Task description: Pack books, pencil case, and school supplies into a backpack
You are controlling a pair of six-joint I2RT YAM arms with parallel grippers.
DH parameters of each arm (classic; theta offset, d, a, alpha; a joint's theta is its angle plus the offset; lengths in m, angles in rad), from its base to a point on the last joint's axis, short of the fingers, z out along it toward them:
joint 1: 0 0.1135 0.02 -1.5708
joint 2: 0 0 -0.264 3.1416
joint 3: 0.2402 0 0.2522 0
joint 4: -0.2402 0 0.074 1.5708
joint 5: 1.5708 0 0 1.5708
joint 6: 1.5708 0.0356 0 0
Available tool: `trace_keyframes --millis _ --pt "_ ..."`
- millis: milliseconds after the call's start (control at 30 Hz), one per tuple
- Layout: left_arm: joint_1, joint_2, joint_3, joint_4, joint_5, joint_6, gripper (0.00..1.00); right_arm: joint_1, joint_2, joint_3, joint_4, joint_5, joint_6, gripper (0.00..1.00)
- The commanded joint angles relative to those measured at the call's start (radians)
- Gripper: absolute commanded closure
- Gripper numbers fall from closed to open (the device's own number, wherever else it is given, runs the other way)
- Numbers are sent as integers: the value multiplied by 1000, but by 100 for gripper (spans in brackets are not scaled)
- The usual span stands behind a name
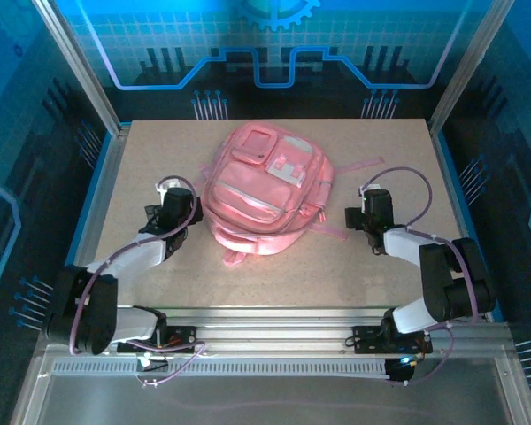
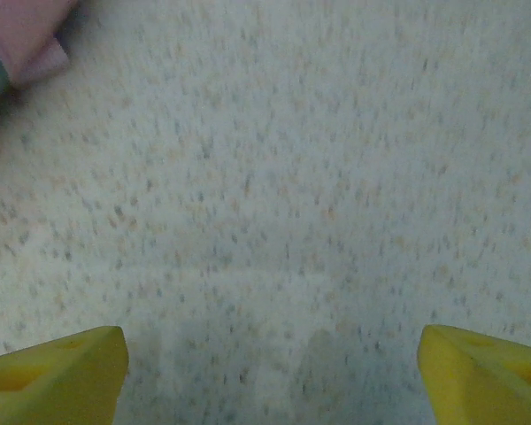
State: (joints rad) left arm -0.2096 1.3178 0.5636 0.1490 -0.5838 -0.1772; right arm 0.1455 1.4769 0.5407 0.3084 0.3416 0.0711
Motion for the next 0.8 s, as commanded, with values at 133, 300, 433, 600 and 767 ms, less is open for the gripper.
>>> trace_keyframes --millis 133,300,433,600,767 --pt "58 106 -98 486 174 191 1 -50 -2 -89 395 -93 -40 0" --pt "110 185 -185 760 301 233 1 -69 26 -135 495 -138 -38 0" --pt "204 220 -235 848 381 130 1 -68 25 -129 485 -133 -37 0" --pt "207 235 -211 837 391 140 1 -61 23 -129 482 -122 -40 0" --pt "207 233 -209 826 390 138 1 -57 25 -126 477 -119 -44 0"
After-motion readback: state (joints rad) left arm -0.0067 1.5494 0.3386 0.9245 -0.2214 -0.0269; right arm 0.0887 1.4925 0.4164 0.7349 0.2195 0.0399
